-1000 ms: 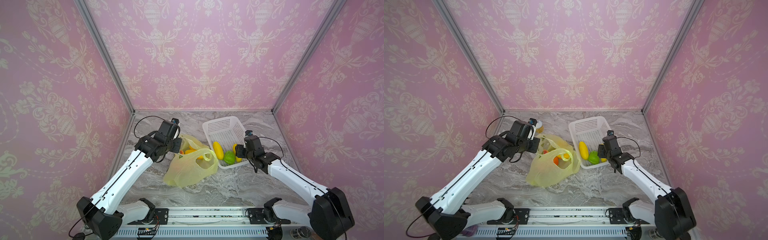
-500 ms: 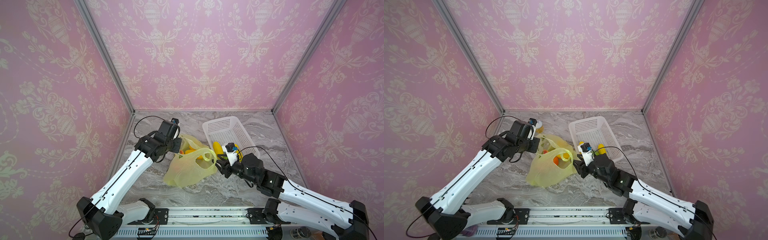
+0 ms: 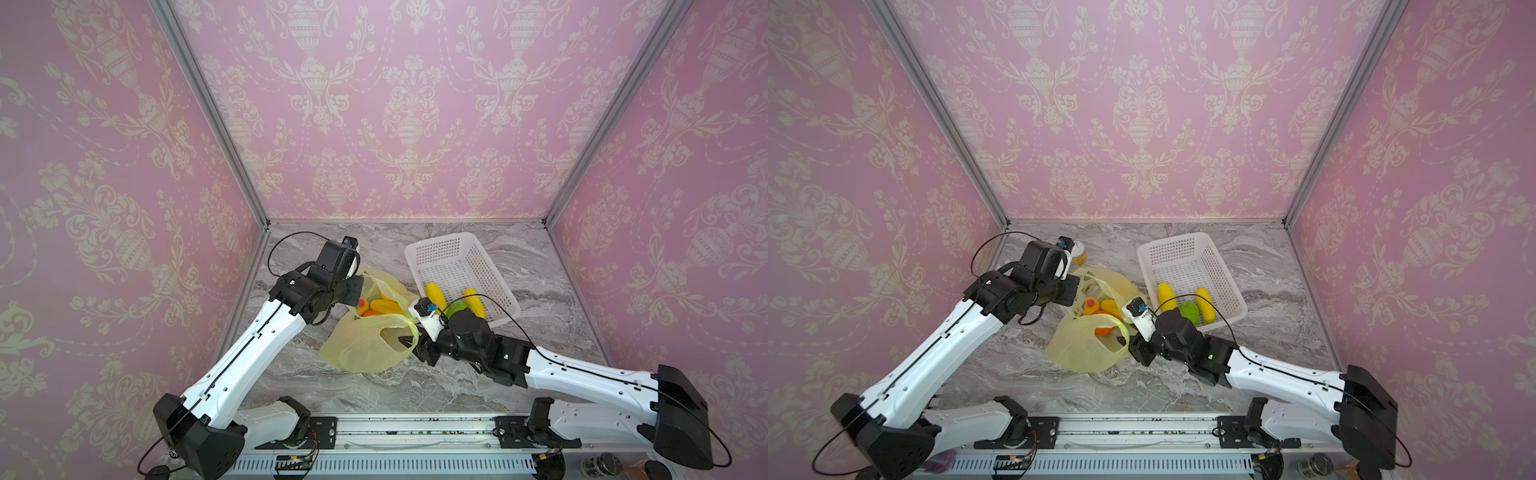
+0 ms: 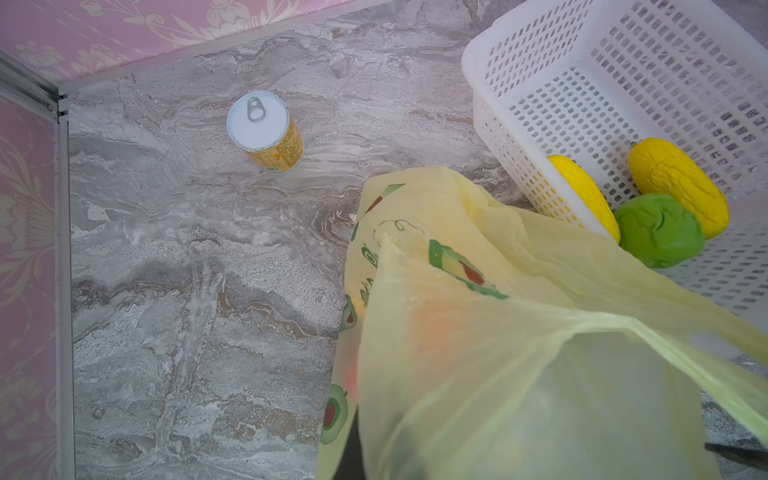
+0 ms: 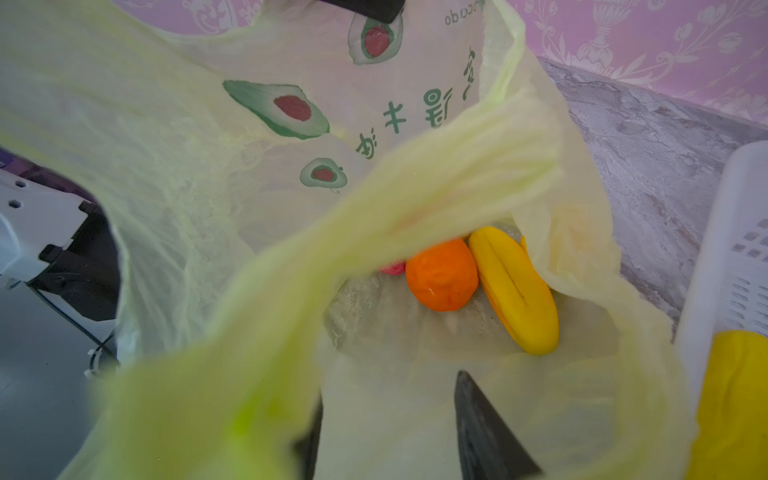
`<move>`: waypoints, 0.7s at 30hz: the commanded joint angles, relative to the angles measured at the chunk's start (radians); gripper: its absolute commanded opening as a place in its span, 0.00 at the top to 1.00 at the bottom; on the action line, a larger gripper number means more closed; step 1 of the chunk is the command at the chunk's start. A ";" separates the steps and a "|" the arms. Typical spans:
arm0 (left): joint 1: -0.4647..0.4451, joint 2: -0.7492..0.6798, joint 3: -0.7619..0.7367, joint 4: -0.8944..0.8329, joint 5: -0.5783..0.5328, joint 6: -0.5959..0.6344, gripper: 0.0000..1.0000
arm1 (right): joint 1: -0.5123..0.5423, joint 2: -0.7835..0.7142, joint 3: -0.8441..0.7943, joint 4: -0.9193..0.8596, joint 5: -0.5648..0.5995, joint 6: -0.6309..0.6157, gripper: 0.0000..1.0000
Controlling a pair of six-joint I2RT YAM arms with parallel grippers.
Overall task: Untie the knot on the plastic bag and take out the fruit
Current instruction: 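Move the right gripper back into the bag mouth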
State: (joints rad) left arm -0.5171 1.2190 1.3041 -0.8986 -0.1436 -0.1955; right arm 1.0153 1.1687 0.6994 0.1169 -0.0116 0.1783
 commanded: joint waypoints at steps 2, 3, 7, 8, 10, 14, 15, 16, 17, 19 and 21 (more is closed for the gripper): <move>0.009 -0.013 -0.014 -0.010 -0.002 0.018 1.00 | 0.011 0.127 0.086 0.003 0.008 -0.023 0.45; 0.009 -0.013 -0.014 -0.008 0.000 0.018 1.00 | 0.019 0.164 0.114 -0.015 0.024 -0.027 0.44; 0.009 -0.009 -0.012 -0.009 0.012 0.018 1.00 | 0.074 0.278 0.193 -0.052 0.090 -0.071 0.32; 0.009 -0.010 -0.013 -0.009 0.016 0.018 1.00 | 0.097 0.298 0.207 -0.050 0.105 -0.090 0.29; 0.009 -0.014 -0.012 -0.008 0.018 0.018 1.00 | 0.137 0.335 0.236 -0.056 0.145 -0.116 0.23; 0.009 -0.025 -0.016 -0.004 0.018 0.019 1.00 | 0.179 0.420 0.310 -0.084 0.218 -0.133 0.13; 0.009 -0.026 -0.016 -0.004 0.020 0.020 1.00 | 0.178 0.442 0.330 -0.099 0.234 -0.128 0.12; 0.009 -0.024 -0.016 -0.003 0.023 0.019 1.00 | 0.179 0.465 0.349 -0.111 0.260 -0.123 0.11; 0.009 -0.023 -0.015 -0.004 0.026 0.018 1.00 | 0.178 0.486 0.366 -0.119 0.284 -0.120 0.11; 0.009 -0.023 -0.014 -0.004 0.030 0.018 1.00 | 0.178 0.521 0.391 -0.137 0.336 -0.110 0.11; 0.009 -0.027 -0.015 -0.005 0.026 0.018 1.00 | 0.178 0.552 0.415 -0.156 0.388 -0.099 0.12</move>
State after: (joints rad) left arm -0.5167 1.2133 1.3022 -0.8978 -0.1352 -0.1955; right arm 1.1976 1.6863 1.0763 0.0177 0.2630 0.0746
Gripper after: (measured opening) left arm 0.041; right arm 0.889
